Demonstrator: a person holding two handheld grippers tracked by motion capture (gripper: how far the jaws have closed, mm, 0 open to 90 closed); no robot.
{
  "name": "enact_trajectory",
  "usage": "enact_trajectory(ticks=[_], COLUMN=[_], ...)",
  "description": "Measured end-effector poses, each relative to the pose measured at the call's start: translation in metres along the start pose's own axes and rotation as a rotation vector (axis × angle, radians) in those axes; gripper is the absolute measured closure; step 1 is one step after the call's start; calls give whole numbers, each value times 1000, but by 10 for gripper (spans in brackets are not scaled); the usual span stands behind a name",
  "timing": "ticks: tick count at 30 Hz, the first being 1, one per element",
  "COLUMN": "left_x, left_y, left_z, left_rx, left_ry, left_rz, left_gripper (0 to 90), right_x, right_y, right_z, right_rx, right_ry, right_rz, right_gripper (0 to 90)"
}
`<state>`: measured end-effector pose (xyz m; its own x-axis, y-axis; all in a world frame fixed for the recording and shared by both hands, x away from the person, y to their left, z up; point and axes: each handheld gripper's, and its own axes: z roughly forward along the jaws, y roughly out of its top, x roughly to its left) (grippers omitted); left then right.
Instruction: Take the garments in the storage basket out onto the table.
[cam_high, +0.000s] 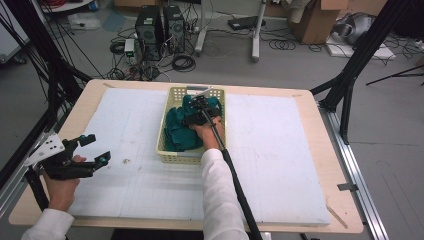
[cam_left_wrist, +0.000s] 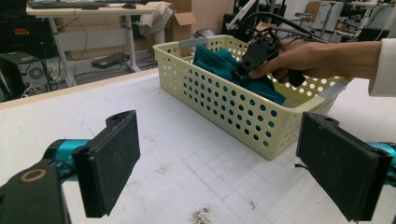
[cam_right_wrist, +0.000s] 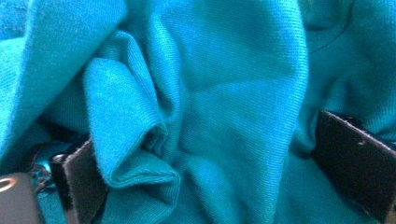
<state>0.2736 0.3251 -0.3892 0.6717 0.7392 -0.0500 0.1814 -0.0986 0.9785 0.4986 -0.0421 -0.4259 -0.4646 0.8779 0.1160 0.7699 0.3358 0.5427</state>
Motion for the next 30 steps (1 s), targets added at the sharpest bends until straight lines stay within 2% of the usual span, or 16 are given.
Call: enact_trajectory(ticks=[3, 5, 12, 13, 30], left_x=[0, 0, -1, 0, 0], left_y=[0, 0, 0, 0, 1], left_z=[0, 0, 0, 0, 0], left_rx=[0, 0, -1, -1, -4], left_ry=[-1, -1, -2, -3, -3], left_rz=[-1, -2, 2, 0, 0], left_gripper=[138, 138, 138, 138, 138], right_x=[-1, -1, 0, 0, -1], right_y=[0, 1, 1, 1, 1], right_z=[-1, -2, -4, -4, -6], right_rx=[9, 12, 16, 14, 19], right_ry=[27, 44, 68, 86, 141], right_rz=[12, 0, 1, -2, 41], right_gripper=[118, 154, 276, 334, 580])
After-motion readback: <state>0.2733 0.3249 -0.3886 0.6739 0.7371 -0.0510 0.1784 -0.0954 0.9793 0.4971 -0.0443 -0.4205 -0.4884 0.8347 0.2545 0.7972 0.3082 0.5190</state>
